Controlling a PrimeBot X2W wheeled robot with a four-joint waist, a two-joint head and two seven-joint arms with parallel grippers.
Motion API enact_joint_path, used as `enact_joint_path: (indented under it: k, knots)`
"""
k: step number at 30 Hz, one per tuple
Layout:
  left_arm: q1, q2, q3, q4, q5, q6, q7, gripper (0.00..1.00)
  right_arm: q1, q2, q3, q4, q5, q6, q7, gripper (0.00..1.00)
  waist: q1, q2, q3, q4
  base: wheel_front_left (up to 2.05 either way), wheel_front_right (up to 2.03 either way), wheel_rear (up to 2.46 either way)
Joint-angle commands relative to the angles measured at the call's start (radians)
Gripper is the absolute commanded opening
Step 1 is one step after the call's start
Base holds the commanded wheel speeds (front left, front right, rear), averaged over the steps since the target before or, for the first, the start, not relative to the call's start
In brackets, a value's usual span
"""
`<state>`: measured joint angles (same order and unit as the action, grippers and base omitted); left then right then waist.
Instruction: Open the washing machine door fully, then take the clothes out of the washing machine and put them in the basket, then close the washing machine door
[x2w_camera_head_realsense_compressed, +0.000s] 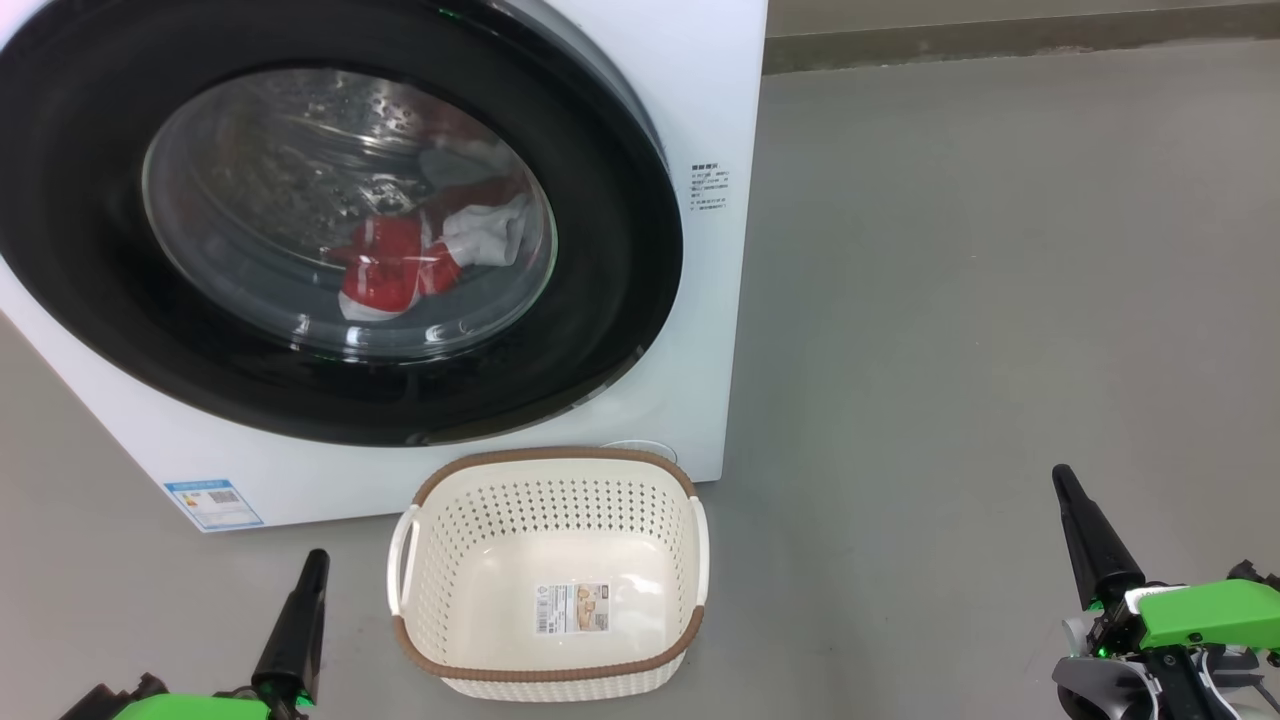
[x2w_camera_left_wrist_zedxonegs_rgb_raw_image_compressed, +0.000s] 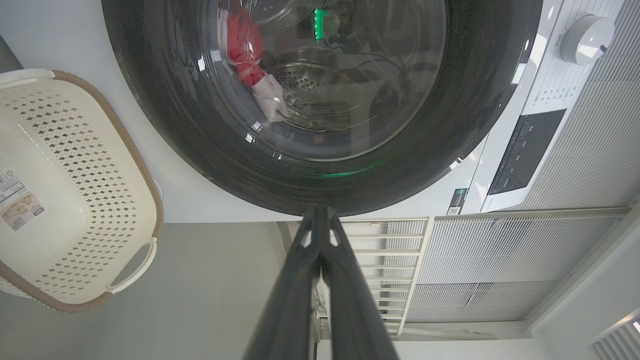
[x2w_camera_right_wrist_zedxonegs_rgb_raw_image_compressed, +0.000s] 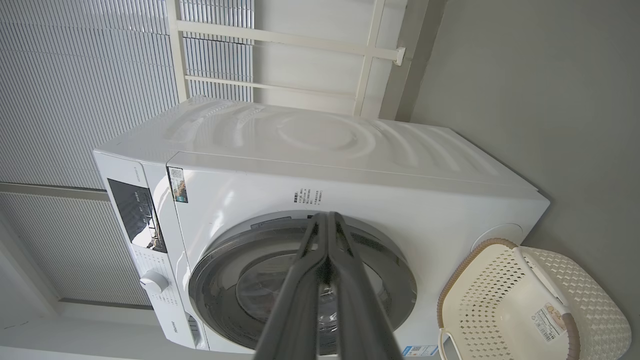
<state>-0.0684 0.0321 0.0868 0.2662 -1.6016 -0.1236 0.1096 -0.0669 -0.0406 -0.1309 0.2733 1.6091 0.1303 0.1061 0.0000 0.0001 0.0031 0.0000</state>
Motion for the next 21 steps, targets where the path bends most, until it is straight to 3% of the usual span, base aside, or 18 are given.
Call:
enact_joint_path:
  k: [1,8,9,10,11,12,13,16,21]
  knots:
    - [-0.039,0.018,0.027,-0.021,-0.007,-0.007,0.003,0.0,-0.041,-0.01,0.018,-0.029,0.0,0.0,0.007,0.0,0.0,-0.0001,0.0,0.0,0.0,0.0,0.0]
    - [-0.039,0.018,0.027,-0.021,-0.007,-0.007,0.003,0.0,-0.041,-0.01,0.018,-0.029,0.0,0.0,0.007,0.0,0.0,-0.0001,0.0,0.0,0.0,0.0,0.0]
    - [0.001,-0.001,0.0,0.003,0.0,0.0,0.0,1.0,0.001,0.001,0.001,0.003,0.0,0.0,-0.001,1.0,0.0,-0.0001,0.0,0.0,0.0,0.0,0.0]
    - [0.005,-0.004,0.0,0.012,0.0,0.0,0.0,1.0,0.005,0.004,0.002,0.013,0.0,0.0,-0.001,1.0,0.0,-0.0001,0.0,0.0,0.0,0.0,0.0]
    - [0.013,-0.009,0.0,0.024,0.0,0.001,0.0,0.0,0.013,0.009,0.003,0.026,0.0,0.0,-0.001,0.0,0.0,-0.0001,0.0,0.0,0.0,0.0,0.0]
    - [0.021,-0.014,-0.001,0.036,0.0,0.001,0.0,1.0,0.023,0.015,0.006,0.038,0.0,0.0,-0.001,1.0,0.0,-0.0001,0.0,0.0,0.0,0.0,0.0]
    - [0.027,-0.017,-0.014,0.045,0.002,0.001,-0.013,1.0,0.033,0.019,0.02,0.046,-0.007,0.0,-0.019,1.0,0.0023,-0.0001,-0.001,-0.001,0.0,0.0,0.0]
    - [0.024,-0.012,-0.027,0.041,0.016,0.0,-0.026,1.0,0.031,0.015,0.031,0.043,-0.022,0.0,-0.032,1.0,0.0002,-0.0001,0.001,-0.001,0.0,0.0,0.0]
    - [0.017,-0.003,-0.046,0.042,0.041,0.0,-0.046,1.0,0.024,0.007,0.043,0.043,-0.072,0.0,-0.047,1.0,0.0001,-0.0001,0.003,-0.002,0.0,0.0,0.0]
